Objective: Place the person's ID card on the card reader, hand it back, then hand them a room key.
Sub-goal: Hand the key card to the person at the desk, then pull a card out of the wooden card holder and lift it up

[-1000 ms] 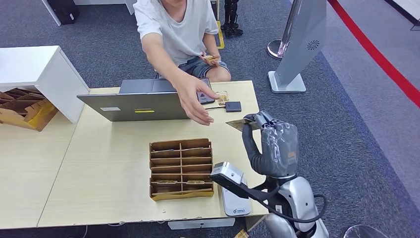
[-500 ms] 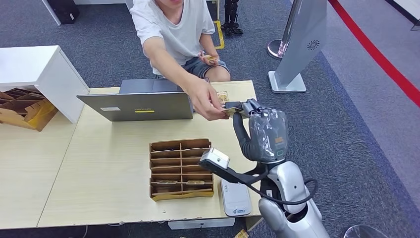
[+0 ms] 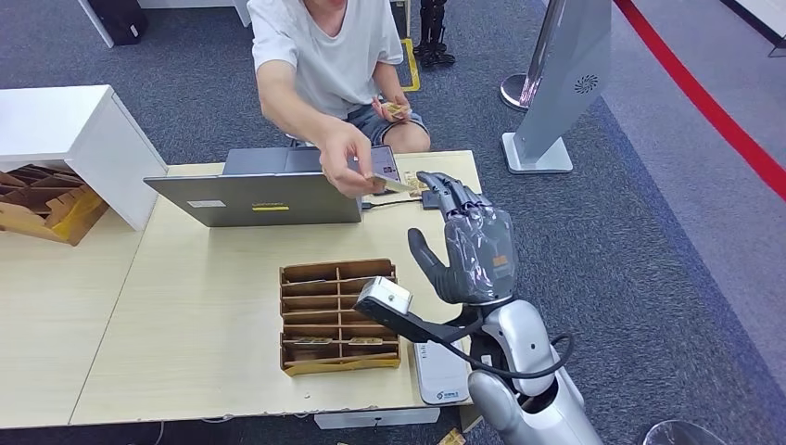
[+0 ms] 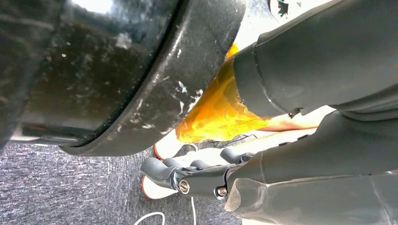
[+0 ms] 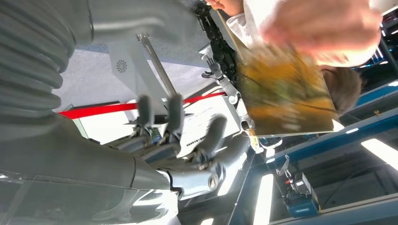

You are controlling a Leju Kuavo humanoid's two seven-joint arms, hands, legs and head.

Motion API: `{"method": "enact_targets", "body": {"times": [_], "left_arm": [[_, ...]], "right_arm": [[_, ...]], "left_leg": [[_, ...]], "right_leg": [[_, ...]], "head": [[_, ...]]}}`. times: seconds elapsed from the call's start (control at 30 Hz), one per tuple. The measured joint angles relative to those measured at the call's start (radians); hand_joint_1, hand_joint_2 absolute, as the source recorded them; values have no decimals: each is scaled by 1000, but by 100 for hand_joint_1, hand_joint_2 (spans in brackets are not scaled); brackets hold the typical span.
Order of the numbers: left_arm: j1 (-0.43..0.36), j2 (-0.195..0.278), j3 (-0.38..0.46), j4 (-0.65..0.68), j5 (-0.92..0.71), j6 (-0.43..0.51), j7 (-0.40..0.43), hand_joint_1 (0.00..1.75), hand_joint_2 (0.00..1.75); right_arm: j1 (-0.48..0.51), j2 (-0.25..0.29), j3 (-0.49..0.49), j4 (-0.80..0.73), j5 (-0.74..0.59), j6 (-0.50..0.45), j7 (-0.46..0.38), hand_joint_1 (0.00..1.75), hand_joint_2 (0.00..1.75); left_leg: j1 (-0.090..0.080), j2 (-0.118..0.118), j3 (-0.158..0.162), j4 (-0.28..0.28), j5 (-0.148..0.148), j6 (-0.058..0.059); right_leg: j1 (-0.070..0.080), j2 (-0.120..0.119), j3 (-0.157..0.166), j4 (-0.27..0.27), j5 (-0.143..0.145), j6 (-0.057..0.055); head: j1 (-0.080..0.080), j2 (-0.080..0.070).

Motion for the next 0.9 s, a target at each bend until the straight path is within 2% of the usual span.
{"method": "enact_targets", "body": {"times": [0.67, 0.9], "left_arm": [[2, 0, 0, 0, 5, 10, 2, 0, 0], [4, 0, 0, 0, 11, 19, 3, 0, 0]], "right_arm": [[50, -2, 29, -52, -47, -1, -50, 0, 175], [91, -26, 68, -101, -61, 25, -75, 0, 175]], "left_leg": [[0, 0, 0, 0, 0, 0], [0, 0, 0, 0, 0, 0]], "right_leg": [[0, 0, 0, 0, 0, 0], [0, 0, 0, 0, 0, 0]], "head": [[0, 0], [0, 0]]}}
